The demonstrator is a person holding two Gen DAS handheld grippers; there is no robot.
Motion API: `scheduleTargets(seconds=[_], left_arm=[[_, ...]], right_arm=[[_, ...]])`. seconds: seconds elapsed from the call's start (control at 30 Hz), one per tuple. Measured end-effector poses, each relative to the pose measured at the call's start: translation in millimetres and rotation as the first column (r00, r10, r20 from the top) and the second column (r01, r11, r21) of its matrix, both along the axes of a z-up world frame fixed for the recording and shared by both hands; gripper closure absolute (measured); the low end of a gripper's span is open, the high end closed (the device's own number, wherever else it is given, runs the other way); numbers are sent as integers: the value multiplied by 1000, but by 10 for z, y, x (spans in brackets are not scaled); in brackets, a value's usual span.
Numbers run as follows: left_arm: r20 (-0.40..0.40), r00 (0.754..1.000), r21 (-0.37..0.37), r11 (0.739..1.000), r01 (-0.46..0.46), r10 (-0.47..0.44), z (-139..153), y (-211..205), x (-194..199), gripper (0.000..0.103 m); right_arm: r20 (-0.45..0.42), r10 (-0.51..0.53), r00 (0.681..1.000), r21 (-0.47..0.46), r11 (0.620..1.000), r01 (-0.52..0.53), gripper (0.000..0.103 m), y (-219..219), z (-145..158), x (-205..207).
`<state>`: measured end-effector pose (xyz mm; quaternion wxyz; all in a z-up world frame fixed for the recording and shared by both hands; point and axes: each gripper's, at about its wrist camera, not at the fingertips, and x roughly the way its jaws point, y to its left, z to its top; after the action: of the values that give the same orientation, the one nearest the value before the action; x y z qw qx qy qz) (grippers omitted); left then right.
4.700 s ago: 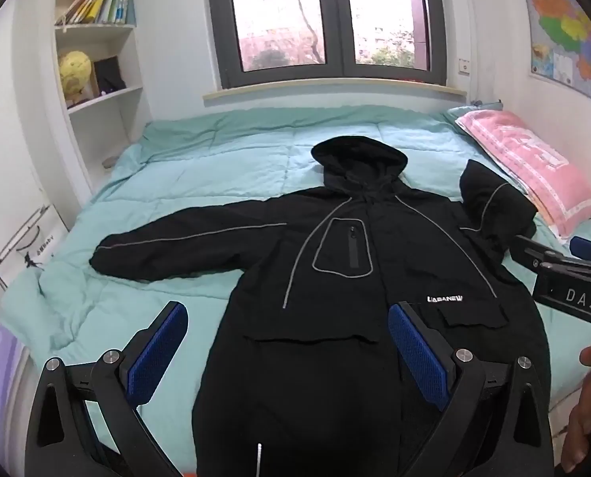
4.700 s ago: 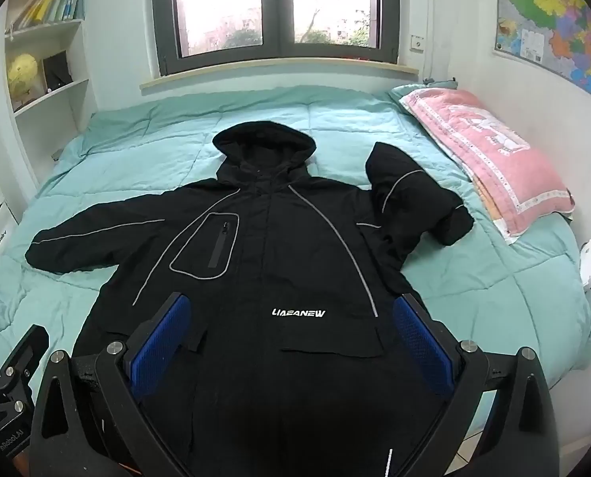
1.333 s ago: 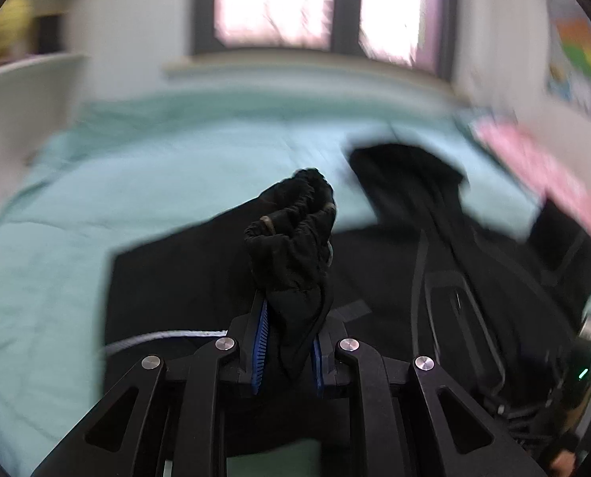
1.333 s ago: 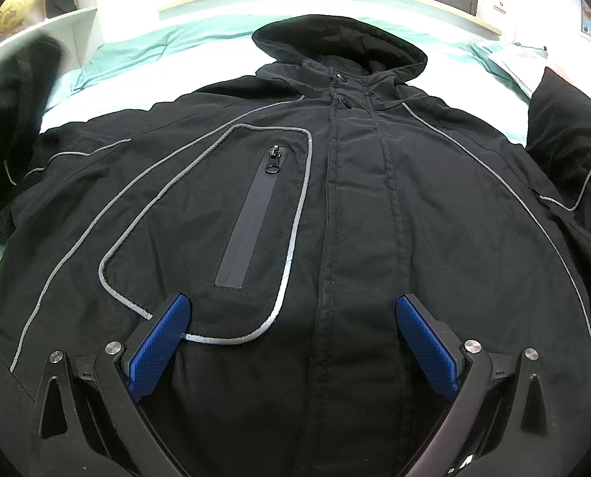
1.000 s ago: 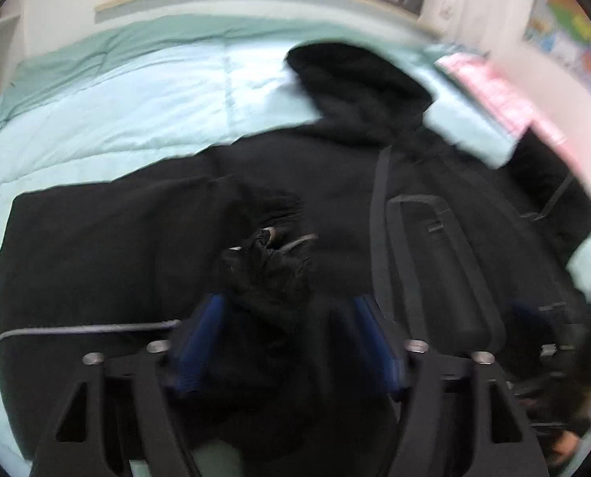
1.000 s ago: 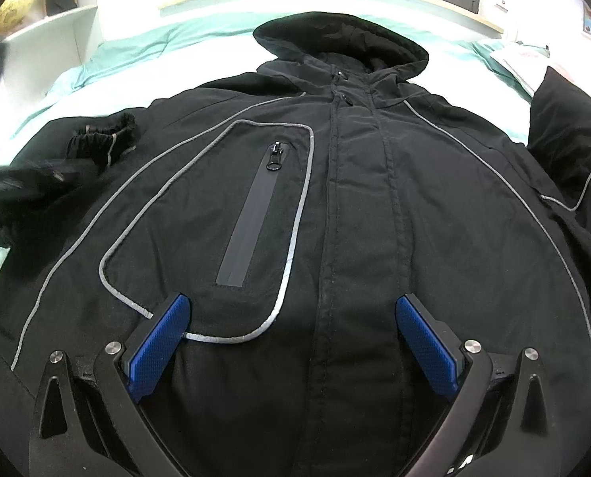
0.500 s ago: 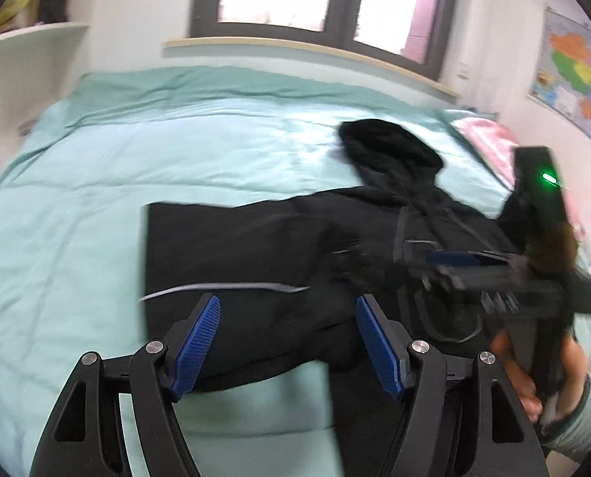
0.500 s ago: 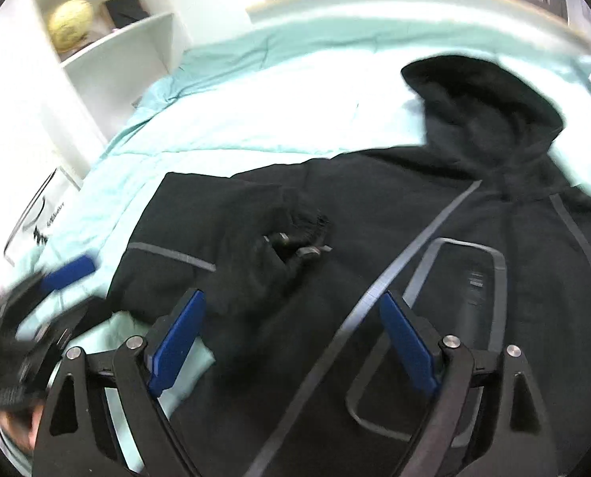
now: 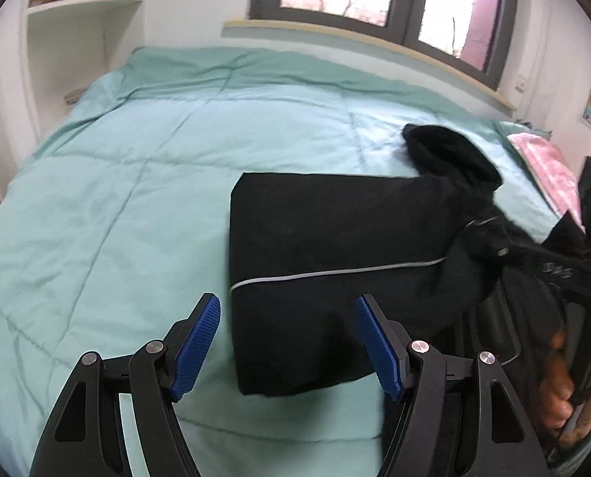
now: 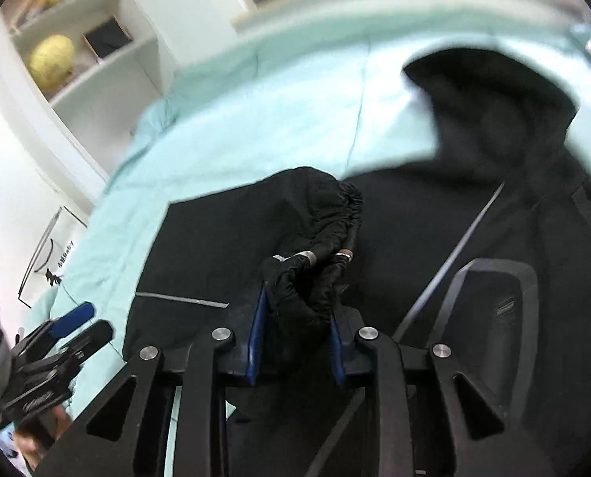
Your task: Fold large clothes
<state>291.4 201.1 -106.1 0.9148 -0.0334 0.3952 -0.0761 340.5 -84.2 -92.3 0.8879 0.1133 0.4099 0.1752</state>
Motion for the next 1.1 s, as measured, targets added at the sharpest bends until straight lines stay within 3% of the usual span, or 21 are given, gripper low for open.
scheduleTargets(seconds=[0.2,0.4,0.57,0.63,0.73,0.8,0.93,1.0,1.03,1.1], left_arm=[[17,991,26,990,135,-136,244,-730,142,31],[-57,964,0,965,261,-261,45,-1567,332,31],[-188,925,-2,942,335,-329,-485,-2178,465,31],[-237,914,50,935,351,-330,-753,-2406,492,31],[-258,920,139,932,336,-293,-1068,-2568,530,30],[-263,921,117,938,326,-287,-1047,-2544,546,30],[-229,927,23,950,311,-298,-734,-2420,519,30],[-155,938,-38,950,308,-311,-440,-2329,522,30],[-125,944,-61,952,300,-305,-339,-2298,525,30],[-113,953,-104,957,269,-280,-233,-2279,602,30]], right_arm=[[139,-79,987,-85,992,92,73,-799,713,-224],[180,-201,963,-164,959,230,73,-1819,899,-371],[136,-355,925,-268,886,379,72,-2654,456,-435],[42,-389,920,-259,886,386,72,-2912,93,-426],[-111,-404,908,-235,898,371,72,-3135,-440,-371],[-173,-401,900,-219,906,362,72,-3193,-695,-398],[-177,-392,903,-259,903,342,64,-3179,-479,-445],[-113,-390,914,-260,899,351,56,-3157,-224,-523],[-56,-377,924,-252,901,352,43,-3100,-34,-580],[18,-331,944,-217,920,326,33,-2915,231,-607]])
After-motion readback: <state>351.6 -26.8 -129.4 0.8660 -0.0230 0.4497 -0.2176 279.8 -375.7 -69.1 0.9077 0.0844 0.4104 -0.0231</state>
